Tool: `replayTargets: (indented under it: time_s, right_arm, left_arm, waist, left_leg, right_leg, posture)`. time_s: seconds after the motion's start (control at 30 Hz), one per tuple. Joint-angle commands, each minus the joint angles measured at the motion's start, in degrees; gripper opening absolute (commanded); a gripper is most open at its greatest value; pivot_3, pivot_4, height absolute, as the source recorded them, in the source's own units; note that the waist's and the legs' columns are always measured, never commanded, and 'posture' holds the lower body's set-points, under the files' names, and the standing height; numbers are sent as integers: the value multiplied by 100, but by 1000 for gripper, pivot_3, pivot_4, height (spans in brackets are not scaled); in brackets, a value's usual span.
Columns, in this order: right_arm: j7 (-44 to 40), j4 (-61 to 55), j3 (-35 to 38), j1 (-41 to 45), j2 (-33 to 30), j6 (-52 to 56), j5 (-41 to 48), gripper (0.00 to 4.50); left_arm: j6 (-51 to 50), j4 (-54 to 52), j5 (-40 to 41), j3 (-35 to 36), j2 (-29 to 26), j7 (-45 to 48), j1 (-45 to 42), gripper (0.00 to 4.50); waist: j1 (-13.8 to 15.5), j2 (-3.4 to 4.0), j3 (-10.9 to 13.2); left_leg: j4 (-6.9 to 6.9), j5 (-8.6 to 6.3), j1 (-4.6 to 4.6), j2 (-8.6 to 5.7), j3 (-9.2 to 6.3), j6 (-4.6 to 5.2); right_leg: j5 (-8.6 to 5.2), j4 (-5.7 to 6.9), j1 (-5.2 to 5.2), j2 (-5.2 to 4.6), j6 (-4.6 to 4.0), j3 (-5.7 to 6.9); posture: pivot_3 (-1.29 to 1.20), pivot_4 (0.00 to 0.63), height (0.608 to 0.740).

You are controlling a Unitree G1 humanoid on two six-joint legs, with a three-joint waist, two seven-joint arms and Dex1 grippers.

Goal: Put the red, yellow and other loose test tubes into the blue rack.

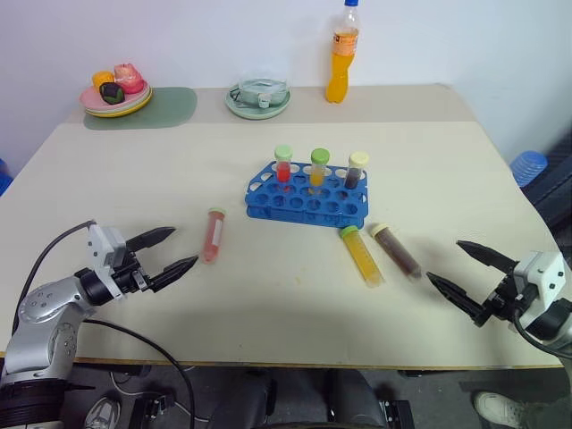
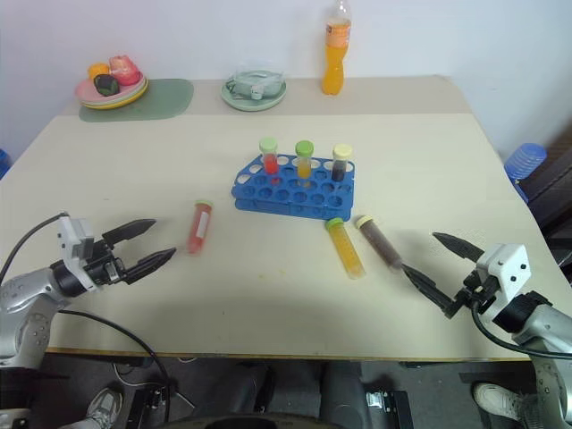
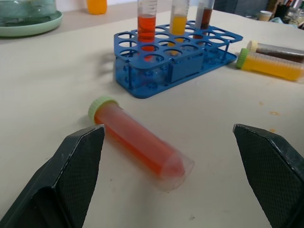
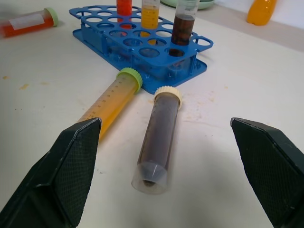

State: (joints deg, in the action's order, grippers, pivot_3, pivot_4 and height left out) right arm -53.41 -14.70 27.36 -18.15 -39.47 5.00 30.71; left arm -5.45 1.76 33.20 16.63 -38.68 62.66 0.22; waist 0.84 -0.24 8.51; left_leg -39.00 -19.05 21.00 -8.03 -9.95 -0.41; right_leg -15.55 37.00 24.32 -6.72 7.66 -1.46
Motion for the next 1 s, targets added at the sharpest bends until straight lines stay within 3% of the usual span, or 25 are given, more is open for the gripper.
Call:
replayTargets:
  time_s: [0.03, 0.4, 0.6, 0.77, 0.9, 1.0]
  right_arm:
    - [28, -246, 139, 37, -79, 45, 66, 4500]
    - [-15, -193, 59, 200, -4, 64, 116, 4500]
    - [523, -668, -89, 497, -85, 1033, 389, 4500]
    - [2350, -1698, -474, 1219, -742, 3808, 177, 4500]
    - [2475, -1400, -1128, 2534, -1153, 5561, 697, 4500]
    - [2519, -1042, -1638, 3317, -1316, 6280, 620, 4500]
  left_arm:
    - [109, -57, -26, 94, -41, 71, -46, 4427]
    - [471, 282, -194, -38, 166, 242, -462, 4427]
    - [683, 377, -279, -263, 222, 557, -786, 4427]
    - [1144, 413, -717, -634, 214, 771, -829, 4427]
    - [1214, 357, -797, -778, 293, 739, -894, 4427]
    - [1254, 334, -817, -850, 334, 715, -958, 4427]
  waist:
    - [-2, 0, 0]
    - [3, 1, 1]
    - [-5, 2, 0]
    - [-15, 7, 3]
    - [-8, 6, 4]
    - [8, 4, 5]
  left_leg:
    - [0, 0, 0, 0, 0, 0]
    - [0, 0, 0, 0, 0, -1]
    - [0, 0, 0, 1, 0, -1]
    - [-1, 0, 1, 0, 3, -1]
    - [-1, 0, 11, 5, 2, -1]
    - [-2, 0, 22, 4, 1, 0]
  right_leg:
    - [0, 0, 1, 0, 0, 0]
    - [0, 0, 0, -1, 0, 0]
    - [0, 0, 2, -1, 0, 0]
    - [0, 2, 6, -3, 0, -1]
    - [0, -2, 14, -3, 0, 2]
    - [0, -7, 15, -6, 0, 5]
  posture:
    - [0, 150, 740]
    - [0, 150, 740]
    - [0, 150, 740]
    - [0, 150, 740]
    - [0, 150, 740]
    - [0, 150, 740]
